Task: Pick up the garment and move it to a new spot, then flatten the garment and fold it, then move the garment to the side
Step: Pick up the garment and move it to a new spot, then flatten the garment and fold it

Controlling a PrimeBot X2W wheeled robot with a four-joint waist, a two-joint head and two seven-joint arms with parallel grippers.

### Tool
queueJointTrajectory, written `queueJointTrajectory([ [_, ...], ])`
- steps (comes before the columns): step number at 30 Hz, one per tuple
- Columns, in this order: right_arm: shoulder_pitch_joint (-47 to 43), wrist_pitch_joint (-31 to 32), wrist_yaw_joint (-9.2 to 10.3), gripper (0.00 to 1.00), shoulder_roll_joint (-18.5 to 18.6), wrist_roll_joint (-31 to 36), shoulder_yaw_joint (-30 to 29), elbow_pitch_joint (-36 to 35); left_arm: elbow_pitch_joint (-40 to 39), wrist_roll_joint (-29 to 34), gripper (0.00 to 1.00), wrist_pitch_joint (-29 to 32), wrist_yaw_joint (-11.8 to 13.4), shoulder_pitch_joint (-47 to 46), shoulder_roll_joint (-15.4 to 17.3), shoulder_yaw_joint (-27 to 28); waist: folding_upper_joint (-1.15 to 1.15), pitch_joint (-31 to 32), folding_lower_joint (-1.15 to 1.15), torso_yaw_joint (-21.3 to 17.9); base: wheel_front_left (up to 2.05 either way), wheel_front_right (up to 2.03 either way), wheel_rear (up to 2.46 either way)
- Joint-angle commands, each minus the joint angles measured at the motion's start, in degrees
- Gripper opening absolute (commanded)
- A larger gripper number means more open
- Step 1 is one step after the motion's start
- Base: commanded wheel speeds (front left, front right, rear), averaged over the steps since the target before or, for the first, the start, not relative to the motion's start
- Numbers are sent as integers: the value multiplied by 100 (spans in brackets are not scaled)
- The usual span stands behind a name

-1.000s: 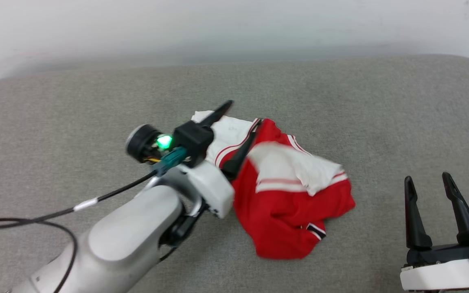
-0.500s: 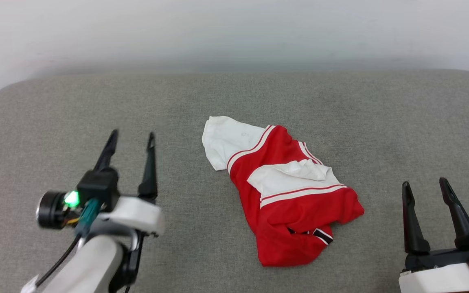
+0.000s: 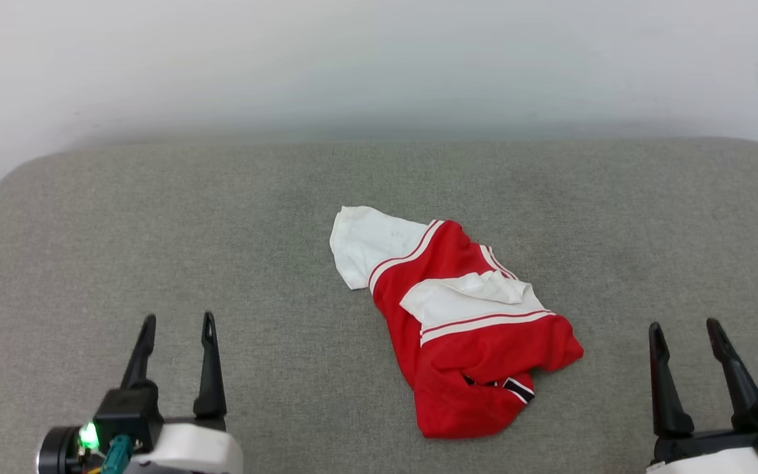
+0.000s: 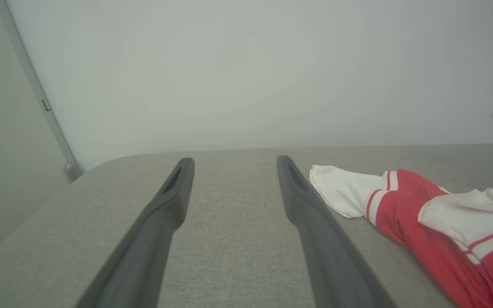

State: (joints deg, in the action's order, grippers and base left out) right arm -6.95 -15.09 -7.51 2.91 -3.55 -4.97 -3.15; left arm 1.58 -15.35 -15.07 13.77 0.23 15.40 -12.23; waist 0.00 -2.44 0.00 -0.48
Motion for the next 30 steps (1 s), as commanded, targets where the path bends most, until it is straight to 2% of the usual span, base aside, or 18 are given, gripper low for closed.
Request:
queueJointTrajectory([
  [1,-80,-12,4,100,-5,-9,18,29,-2,47,100,-14,-61,101,-50,60,0,48,0,3,0,0,0],
  [6,-219,-12,4,100,-4,-171,58,87,33,325,100,-14,-495,460,-405,417,0,184,0,-2,0,0,0],
  [12,-353,-12,4,100,-4,-402,131,170,87,646,100,-15,-840,707,-726,708,0,270,0,-28,0,0,0],
  [19,-433,-12,4,100,-4,-511,174,212,137,890,100,-15,-1113,857,-959,950,0,320,0,-31,0,0,0],
  [30,-388,-12,4,100,-4,-492,183,159,308,1136,100,-15,-1380,653,-1064,1197,0,285,0,-10,0,0,0],
])
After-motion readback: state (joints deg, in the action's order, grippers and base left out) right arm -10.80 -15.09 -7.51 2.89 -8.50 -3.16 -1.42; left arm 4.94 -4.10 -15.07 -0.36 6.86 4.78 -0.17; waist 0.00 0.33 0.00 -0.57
